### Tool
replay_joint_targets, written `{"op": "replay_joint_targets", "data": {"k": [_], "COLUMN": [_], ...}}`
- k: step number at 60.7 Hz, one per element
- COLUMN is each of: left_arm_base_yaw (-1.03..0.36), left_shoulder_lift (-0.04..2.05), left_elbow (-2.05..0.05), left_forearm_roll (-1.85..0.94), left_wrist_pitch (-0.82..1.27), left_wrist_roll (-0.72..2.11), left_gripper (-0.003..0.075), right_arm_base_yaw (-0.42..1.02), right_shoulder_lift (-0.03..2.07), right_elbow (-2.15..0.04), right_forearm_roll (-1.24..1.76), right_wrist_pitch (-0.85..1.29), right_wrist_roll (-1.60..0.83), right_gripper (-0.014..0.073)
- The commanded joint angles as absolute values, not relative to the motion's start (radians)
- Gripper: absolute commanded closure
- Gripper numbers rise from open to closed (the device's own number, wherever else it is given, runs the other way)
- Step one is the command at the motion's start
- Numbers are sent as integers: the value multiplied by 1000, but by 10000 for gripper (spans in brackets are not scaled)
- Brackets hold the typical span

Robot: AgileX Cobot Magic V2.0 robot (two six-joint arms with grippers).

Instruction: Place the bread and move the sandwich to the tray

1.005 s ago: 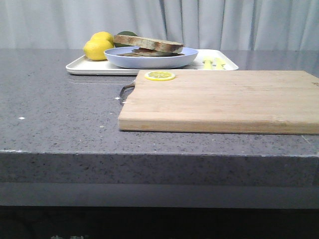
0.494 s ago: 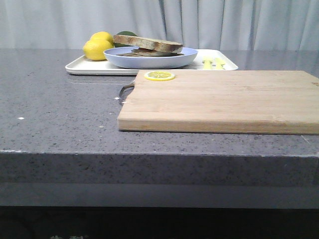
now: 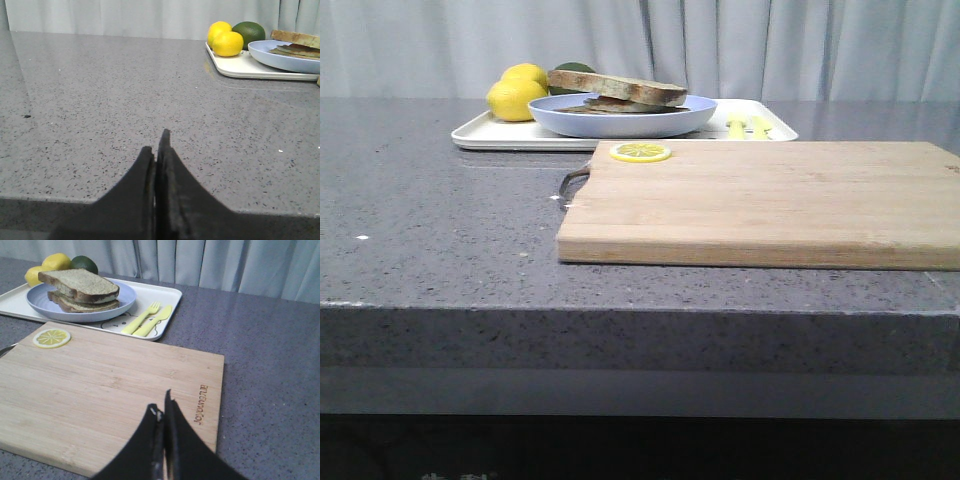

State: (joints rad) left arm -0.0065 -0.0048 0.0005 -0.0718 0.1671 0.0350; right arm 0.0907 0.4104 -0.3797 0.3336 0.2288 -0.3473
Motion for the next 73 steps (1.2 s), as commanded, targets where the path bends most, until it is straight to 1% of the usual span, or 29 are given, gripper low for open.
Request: {"op": "replay_joint_targets", "data": {"k": [1, 5, 10, 17, 22, 28, 42, 54, 73], "left_arm_base_yaw": [-5, -5, -5, -5, -5, -5, -5, -5, -5], "left_shoulder_lift": [-25, -25, -25, -25, -24, -24, -24, -24, -24], "left_elbow": [5, 5, 5, 5, 5, 5, 5, 5, 5], "left_forearm_roll": [-80, -80, -80, -80, -80, -80, -80, -80, -80], "left_wrist_pitch": [78, 78, 78, 78, 78, 78, 78, 78, 78], "left_wrist_roll": [33, 33, 33, 33, 33, 33, 33, 33, 33], "left_gripper": [738, 738, 738, 738, 738, 738, 738, 738, 738], "right_arm_base_yaw": [90, 90, 87, 54, 18, -11, -16, -16, -17], "right_shoulder_lift": [414, 414, 412, 391, 358, 300, 118, -35, -29], "right_elbow": [-404, -404, -404, -400, -382, -330, -100, 1, 24], "right_forearm_roll": [343, 342, 279, 101, 52, 50, 26, 27, 28], "right_wrist_pitch": [81, 27, 11, 28, 43, 43, 45, 121, 164], "right_wrist_roll": [-348, -347, -297, -97, -15, -11, -12, -12, -12], "right_gripper": [703, 703, 703, 703, 703, 703, 703, 703, 703]}}
